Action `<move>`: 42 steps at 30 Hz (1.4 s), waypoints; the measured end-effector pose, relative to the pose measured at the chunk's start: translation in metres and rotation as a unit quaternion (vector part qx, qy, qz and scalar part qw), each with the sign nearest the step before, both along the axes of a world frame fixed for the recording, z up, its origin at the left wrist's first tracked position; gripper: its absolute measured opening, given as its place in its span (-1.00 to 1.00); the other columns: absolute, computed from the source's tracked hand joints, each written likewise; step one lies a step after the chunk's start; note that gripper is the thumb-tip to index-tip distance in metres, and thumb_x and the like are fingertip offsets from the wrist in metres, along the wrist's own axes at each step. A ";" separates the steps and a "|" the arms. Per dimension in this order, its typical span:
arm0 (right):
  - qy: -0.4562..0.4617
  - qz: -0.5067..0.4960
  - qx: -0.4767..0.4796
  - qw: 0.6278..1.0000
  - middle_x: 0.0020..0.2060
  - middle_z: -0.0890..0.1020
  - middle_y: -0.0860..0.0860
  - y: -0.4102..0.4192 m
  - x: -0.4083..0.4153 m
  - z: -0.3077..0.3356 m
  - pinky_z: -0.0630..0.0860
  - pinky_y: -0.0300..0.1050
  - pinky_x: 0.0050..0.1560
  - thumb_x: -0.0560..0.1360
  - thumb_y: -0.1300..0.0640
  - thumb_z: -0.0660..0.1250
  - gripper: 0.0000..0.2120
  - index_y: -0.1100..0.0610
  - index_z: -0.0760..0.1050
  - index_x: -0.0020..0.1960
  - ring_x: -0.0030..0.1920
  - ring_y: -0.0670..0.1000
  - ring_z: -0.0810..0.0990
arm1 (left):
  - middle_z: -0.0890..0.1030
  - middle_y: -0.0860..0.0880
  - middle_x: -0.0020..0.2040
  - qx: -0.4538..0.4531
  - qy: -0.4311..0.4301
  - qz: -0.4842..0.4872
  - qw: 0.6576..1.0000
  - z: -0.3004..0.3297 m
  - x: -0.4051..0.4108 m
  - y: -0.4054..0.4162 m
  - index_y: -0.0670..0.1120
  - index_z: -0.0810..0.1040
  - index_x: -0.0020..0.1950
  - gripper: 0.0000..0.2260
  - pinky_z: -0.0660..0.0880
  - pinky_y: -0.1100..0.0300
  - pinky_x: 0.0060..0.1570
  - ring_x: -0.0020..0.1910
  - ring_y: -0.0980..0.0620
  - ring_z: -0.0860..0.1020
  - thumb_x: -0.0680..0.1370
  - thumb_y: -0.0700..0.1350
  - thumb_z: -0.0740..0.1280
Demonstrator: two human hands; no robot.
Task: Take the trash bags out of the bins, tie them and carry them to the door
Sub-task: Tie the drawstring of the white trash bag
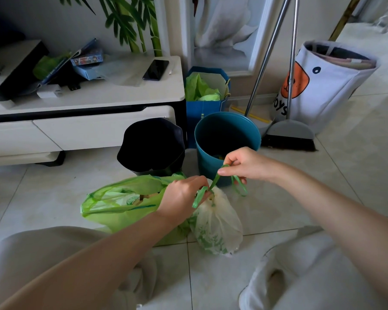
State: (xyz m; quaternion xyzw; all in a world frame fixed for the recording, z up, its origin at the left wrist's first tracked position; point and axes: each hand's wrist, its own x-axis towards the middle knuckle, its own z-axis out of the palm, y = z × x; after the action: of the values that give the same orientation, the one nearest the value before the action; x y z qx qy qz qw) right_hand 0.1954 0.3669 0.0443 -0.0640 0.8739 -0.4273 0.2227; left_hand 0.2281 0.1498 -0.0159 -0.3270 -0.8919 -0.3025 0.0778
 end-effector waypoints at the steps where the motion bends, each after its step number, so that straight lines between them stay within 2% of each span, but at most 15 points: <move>1: -0.001 0.001 0.014 1.000 -0.44 0.52 0.01 0.002 -0.001 0.000 0.43 -0.24 -0.41 0.46 0.06 0.42 -0.73 0.29 0.54 -0.13 -0.40 -0.03 0.49 | 0.59 0.02 -0.26 -0.001 -0.012 0.005 1.000 0.003 0.001 0.000 -0.07 0.55 -0.12 -0.89 0.50 0.04 -0.38 -0.33 -0.01 0.55 0.51 -0.04 0.36; 5: 0.020 0.005 0.102 0.995 -0.41 0.55 -0.06 0.013 -0.003 -0.005 0.35 -0.27 -0.37 0.47 0.05 0.41 -0.85 0.11 0.58 -0.22 -0.41 -0.11 0.47 | 0.61 0.12 -0.23 0.013 -0.098 0.047 0.994 0.009 -0.003 0.003 0.01 0.60 -0.13 -0.90 0.53 0.08 -0.31 -0.36 0.14 0.56 0.50 0.03 0.37; 10: -0.022 0.048 0.233 0.971 -0.36 0.59 -0.01 0.018 -0.004 -0.017 0.47 -0.08 -0.23 0.53 0.02 0.28 -0.73 -0.01 0.61 -0.31 -0.35 0.00 0.52 | 0.62 0.10 -0.14 0.067 -0.188 0.099 0.975 0.020 -0.004 0.006 0.00 0.66 -0.09 -0.89 0.58 0.08 -0.29 -0.41 0.14 0.60 0.53 -0.01 0.36; 14: -0.081 0.044 0.253 0.963 -0.47 0.49 -0.02 0.026 -0.002 -0.019 0.43 -0.15 -0.36 0.58 0.07 0.20 -0.67 0.06 0.56 -0.31 -0.48 -0.04 0.42 | 0.67 -0.01 -0.24 0.128 -0.354 0.171 0.911 0.026 -0.009 0.004 -0.08 0.68 -0.11 -0.93 0.65 0.07 -0.18 -0.35 0.06 0.63 0.48 -0.11 0.44; 17: -0.123 0.030 0.271 0.954 -0.36 0.47 0.02 0.034 -0.001 -0.022 0.50 -0.18 -0.41 0.57 0.08 0.17 -0.69 0.10 0.56 -0.27 -0.38 -0.02 0.45 | 0.69 -0.11 -0.22 0.176 -0.430 0.234 0.854 0.024 -0.012 -0.005 -0.17 0.67 -0.12 -0.93 0.64 0.15 -0.18 -0.31 0.02 0.63 0.46 -0.17 0.46; 19: -0.131 0.022 0.296 0.946 -0.29 0.47 0.03 0.038 0.000 -0.024 0.55 -0.17 -0.39 0.55 0.07 0.19 -0.69 0.07 0.56 -0.31 -0.29 0.01 0.48 | 0.68 -0.14 -0.20 0.189 -0.468 0.266 0.821 0.020 -0.011 -0.010 -0.20 0.64 -0.14 -0.93 0.60 0.25 -0.27 -0.33 0.03 0.60 0.47 -0.19 0.45; 21: -0.123 0.020 0.313 0.942 -0.30 0.49 0.03 0.040 0.000 -0.024 0.54 -0.17 -0.41 0.55 0.06 0.20 -0.69 0.06 0.56 -0.31 -0.27 0.03 0.50 | 0.69 -0.14 -0.20 0.182 -0.488 0.290 0.803 0.015 -0.012 -0.014 -0.19 0.63 -0.15 -0.92 0.57 0.23 -0.28 -0.34 0.03 0.58 0.47 -0.18 0.45; 25: -0.130 0.029 0.339 0.931 -0.39 0.52 0.01 0.043 0.001 -0.022 0.47 -0.19 -0.39 0.55 0.08 0.19 -0.71 0.06 0.58 -0.29 -0.41 0.00 0.48 | 0.71 -0.08 -0.21 0.171 -0.519 0.321 0.773 0.009 -0.016 -0.029 -0.19 0.64 -0.07 -0.83 0.55 0.18 -0.26 -0.34 0.04 0.60 0.43 -0.12 0.48; 27: -0.143 0.027 0.342 0.928 -0.40 0.54 0.01 0.042 0.002 -0.023 0.45 -0.21 -0.39 0.54 0.11 0.19 -0.75 0.10 0.60 -0.20 -0.44 -0.02 0.48 | 0.72 -0.07 -0.21 0.161 -0.526 0.328 0.768 0.010 -0.015 -0.033 -0.17 0.63 -0.07 -0.84 0.54 0.17 -0.25 -0.35 0.04 0.60 0.43 -0.13 0.48; 30: -0.136 0.019 0.350 0.927 -0.26 0.60 0.05 0.037 0.001 -0.023 0.49 -0.17 -0.31 0.54 0.12 0.20 -0.80 0.16 0.58 -0.04 -0.34 0.00 0.54 | 0.71 -0.08 -0.19 0.179 -0.516 0.340 0.765 0.014 -0.013 -0.034 -0.19 0.63 -0.07 -0.83 0.54 0.15 -0.22 -0.35 0.03 0.58 0.41 -0.14 0.48; 33: -0.081 0.029 0.356 0.931 -0.07 0.62 0.15 0.028 -0.001 -0.018 0.47 -0.07 -0.15 0.50 0.07 0.27 -0.80 0.18 0.54 -0.01 -0.12 0.11 0.57 | 0.71 -0.06 -0.19 0.157 -0.500 0.316 0.790 0.020 -0.010 -0.043 -0.15 0.65 -0.07 -0.83 0.54 0.16 -0.21 -0.33 0.04 0.60 0.41 -0.10 0.49; 35: -0.046 0.025 0.327 0.943 0.17 0.59 0.19 0.018 -0.005 -0.012 0.51 0.00 0.05 0.48 0.12 0.27 -0.65 0.21 0.52 0.22 0.12 0.17 0.57 | 0.71 -0.04 -0.17 0.120 -0.499 0.300 0.804 0.022 -0.009 -0.055 -0.10 0.66 -0.07 -0.82 0.53 0.19 -0.24 -0.32 0.05 0.61 0.40 -0.05 0.51; 37: -0.006 0.010 0.288 0.957 0.34 0.49 0.11 0.004 -0.007 -0.005 0.42 -0.04 0.25 0.49 0.15 0.27 -0.55 0.17 0.43 0.37 0.31 0.11 0.47 | 0.70 -0.05 -0.18 0.086 -0.494 0.281 0.818 0.024 -0.008 -0.071 -0.10 0.66 -0.09 -0.84 0.50 0.27 -0.34 -0.31 0.04 0.60 0.41 -0.06 0.51; 40: 0.052 0.019 0.240 0.969 0.29 0.54 0.05 -0.020 -0.012 0.000 0.40 -0.13 0.22 0.51 0.17 0.26 -0.62 0.12 0.49 0.32 0.26 0.04 0.50 | 0.68 -0.07 -0.28 0.020 -0.445 0.279 0.851 0.018 -0.007 -0.098 -0.07 0.68 -0.16 -0.94 0.41 0.29 -0.38 -0.34 0.05 0.56 0.42 -0.10 0.49; 42: 0.064 0.043 0.226 0.971 0.20 0.60 0.03 -0.039 -0.016 -0.001 0.42 -0.15 0.17 0.52 0.18 0.23 -0.69 0.13 0.56 0.24 0.18 0.04 0.54 | 0.64 0.00 -0.33 -0.053 -0.383 0.294 0.874 0.013 -0.007 -0.117 0.01 0.66 -0.24 -0.96 0.42 0.28 -0.39 -0.32 0.05 0.57 0.41 -0.12 0.46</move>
State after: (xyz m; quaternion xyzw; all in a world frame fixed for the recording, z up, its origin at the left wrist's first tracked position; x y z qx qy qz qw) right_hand 0.1799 0.3281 0.0435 -0.0764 0.9567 -0.2038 0.1932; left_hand 0.2214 0.0330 -0.0032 0.0878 -0.9215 -0.3197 -0.2023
